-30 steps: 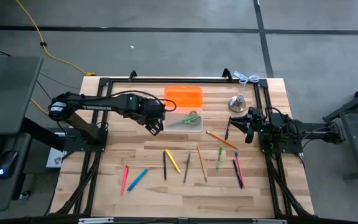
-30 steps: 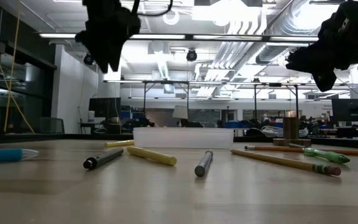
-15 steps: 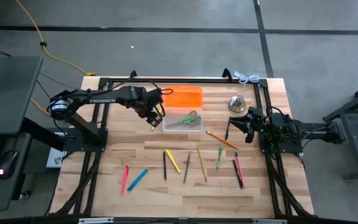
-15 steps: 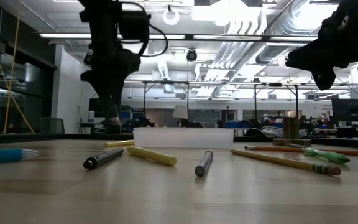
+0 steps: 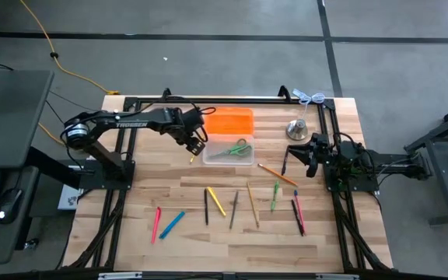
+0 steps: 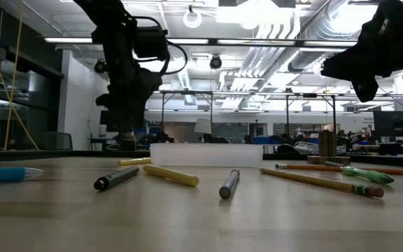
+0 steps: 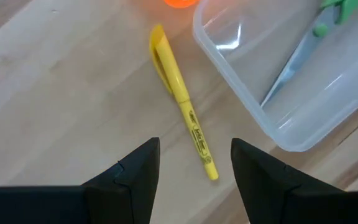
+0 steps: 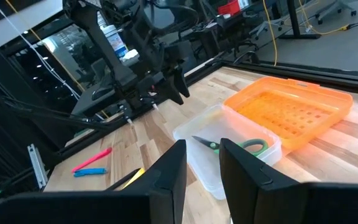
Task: Pick & place school supplies into a supply box
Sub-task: Put the top yellow pen into the orange supply box
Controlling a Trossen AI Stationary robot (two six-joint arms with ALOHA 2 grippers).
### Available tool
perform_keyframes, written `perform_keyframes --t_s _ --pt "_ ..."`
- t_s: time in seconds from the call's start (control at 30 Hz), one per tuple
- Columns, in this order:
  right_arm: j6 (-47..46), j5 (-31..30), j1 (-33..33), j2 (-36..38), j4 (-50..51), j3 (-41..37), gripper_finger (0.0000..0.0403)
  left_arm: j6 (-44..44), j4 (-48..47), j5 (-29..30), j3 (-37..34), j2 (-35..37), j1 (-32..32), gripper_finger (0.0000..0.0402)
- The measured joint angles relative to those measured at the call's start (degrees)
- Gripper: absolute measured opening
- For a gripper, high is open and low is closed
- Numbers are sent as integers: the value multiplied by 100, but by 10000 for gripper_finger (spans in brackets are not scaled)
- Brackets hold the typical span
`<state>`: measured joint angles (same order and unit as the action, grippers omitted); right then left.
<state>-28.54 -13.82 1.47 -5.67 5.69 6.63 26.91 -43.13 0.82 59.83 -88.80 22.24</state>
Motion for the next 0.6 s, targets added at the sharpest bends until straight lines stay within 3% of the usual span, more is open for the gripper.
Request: perform_keyframes --t_s 0.6 --pt "-169 6 -1 2 -50 0 74 -139 370 -29 -4 -852 -13 225"
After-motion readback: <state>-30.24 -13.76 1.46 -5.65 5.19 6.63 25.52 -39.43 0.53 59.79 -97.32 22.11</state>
